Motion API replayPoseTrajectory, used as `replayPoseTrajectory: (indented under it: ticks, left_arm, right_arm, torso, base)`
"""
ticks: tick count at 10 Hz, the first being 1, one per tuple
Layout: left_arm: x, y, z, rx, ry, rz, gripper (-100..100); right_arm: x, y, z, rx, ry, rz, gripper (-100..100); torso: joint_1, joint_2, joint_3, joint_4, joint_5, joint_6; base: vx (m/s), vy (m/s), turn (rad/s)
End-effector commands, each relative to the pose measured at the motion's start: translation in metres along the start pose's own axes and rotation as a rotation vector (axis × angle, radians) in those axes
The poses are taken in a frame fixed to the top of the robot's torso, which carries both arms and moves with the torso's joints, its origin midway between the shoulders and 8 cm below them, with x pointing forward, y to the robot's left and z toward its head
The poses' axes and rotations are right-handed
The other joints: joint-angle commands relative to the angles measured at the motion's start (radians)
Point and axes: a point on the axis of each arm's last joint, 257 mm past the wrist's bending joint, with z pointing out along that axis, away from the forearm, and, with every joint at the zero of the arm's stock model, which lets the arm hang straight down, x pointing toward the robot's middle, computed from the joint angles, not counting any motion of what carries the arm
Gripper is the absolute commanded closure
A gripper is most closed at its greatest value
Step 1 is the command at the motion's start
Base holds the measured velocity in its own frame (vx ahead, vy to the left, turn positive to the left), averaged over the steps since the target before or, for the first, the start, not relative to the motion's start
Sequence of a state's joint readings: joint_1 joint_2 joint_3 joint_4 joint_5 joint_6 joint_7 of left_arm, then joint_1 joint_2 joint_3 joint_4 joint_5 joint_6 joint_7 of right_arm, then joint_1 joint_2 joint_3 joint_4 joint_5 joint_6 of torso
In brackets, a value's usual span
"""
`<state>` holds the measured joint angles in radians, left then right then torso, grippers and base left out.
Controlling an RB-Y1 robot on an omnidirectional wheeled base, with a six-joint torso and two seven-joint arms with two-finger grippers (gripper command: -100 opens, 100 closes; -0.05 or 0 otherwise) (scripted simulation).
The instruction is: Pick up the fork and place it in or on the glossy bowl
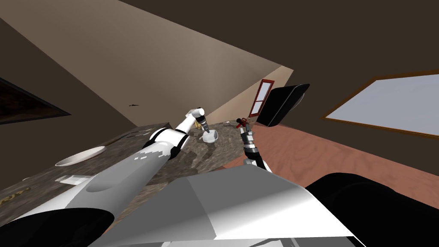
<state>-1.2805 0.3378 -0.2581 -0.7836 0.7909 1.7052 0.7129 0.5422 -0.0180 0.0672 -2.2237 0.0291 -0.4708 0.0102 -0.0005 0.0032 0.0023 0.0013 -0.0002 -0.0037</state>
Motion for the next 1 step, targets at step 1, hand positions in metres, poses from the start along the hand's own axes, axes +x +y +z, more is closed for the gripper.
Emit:
replayPoseTrajectory:
  ticks: [1]
  left_arm:
    - [0.0000, 0.0000, 0.0000, 0.000, 0.000, 0.000, 0]
  right_arm:
    - [0.0000, 0.0000, 0.0000, 0.000, 0.000, 0.000, 0]
  torso:
    - [0.000, 0.000, 0.000, 0.000, 0.000, 0.000]
  base:
    - [0.000, 0.000, 0.000]
